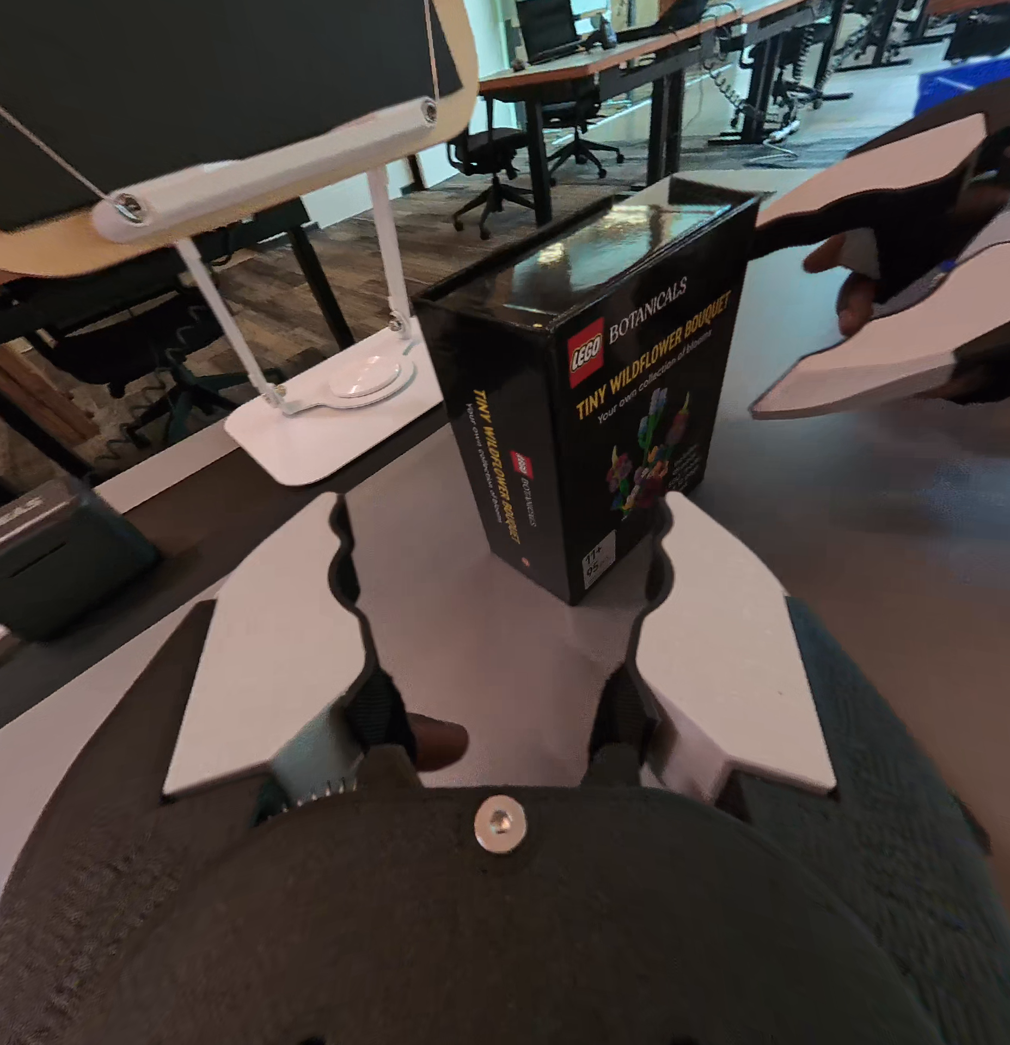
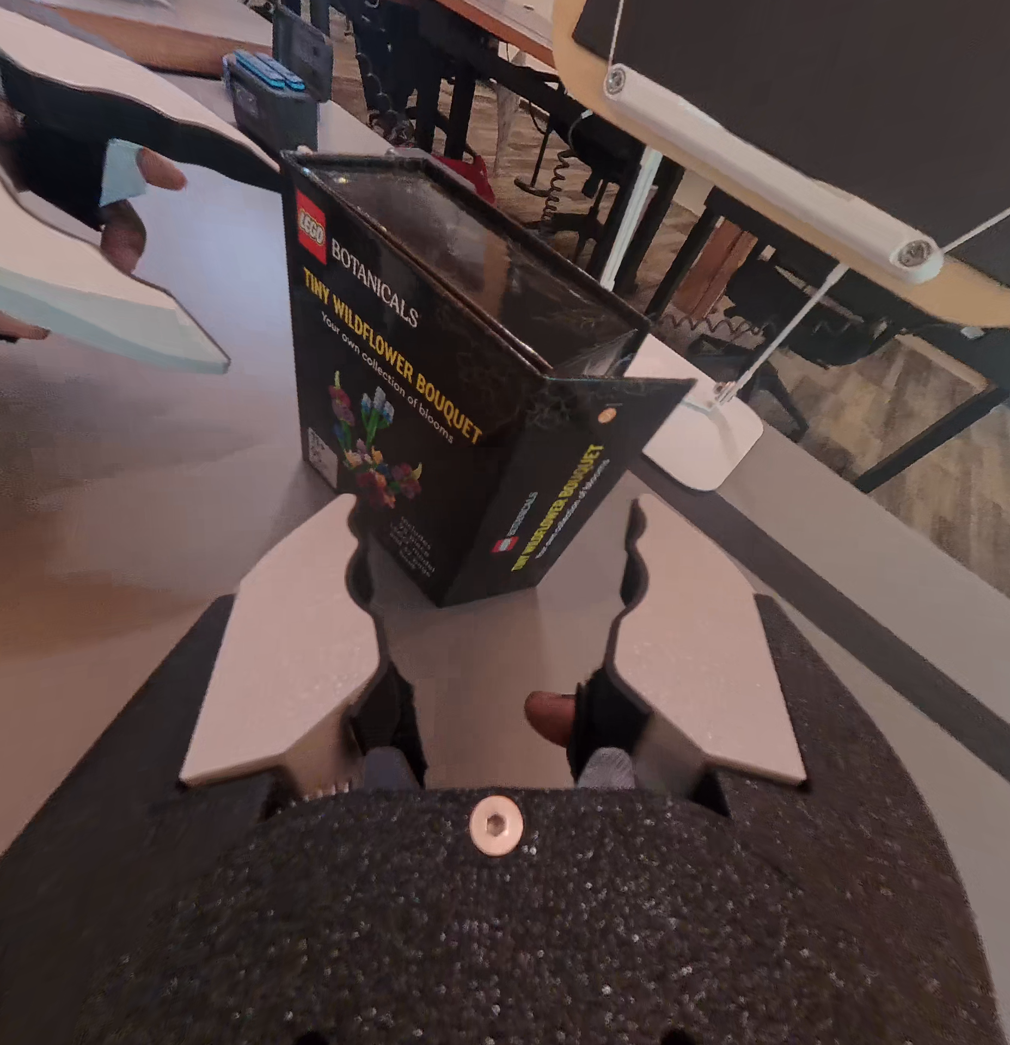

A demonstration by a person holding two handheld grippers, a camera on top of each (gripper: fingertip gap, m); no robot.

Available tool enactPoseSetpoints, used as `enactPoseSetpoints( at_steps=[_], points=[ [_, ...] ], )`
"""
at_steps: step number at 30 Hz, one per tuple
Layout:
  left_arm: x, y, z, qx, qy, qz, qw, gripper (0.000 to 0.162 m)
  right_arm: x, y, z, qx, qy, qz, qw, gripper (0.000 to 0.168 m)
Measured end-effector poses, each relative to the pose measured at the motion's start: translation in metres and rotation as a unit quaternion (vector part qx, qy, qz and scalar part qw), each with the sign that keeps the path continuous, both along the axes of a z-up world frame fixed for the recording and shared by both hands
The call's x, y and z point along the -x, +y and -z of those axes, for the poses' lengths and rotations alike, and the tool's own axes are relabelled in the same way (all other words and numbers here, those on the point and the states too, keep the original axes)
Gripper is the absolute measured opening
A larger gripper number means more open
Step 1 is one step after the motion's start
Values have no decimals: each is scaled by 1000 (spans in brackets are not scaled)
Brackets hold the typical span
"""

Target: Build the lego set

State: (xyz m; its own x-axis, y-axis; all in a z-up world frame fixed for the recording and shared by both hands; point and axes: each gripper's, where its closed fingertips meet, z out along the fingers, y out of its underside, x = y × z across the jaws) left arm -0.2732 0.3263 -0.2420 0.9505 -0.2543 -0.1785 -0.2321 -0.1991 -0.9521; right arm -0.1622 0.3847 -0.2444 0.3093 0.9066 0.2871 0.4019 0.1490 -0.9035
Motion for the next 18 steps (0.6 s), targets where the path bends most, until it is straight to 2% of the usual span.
enactPoseSetpoints(
  at_steps=[3,6,13,18],
  points=[
    [11,-17,-7,-7,2,-60,998,126,-16,-9,-8,36,23,21,999,110],
    [16,-38,-10,1,4,-120,993,140,-35,-19,-17,73,52,54,994,126],
    [-8,-87,-19,22,-32,-183,982,144,-71,-60,-43,72,113,119,984,141],
    [-29,-116,-27,-6,-59,-217,974,144,-87,-85,-35,40,86,165,982,147]
  ],
)
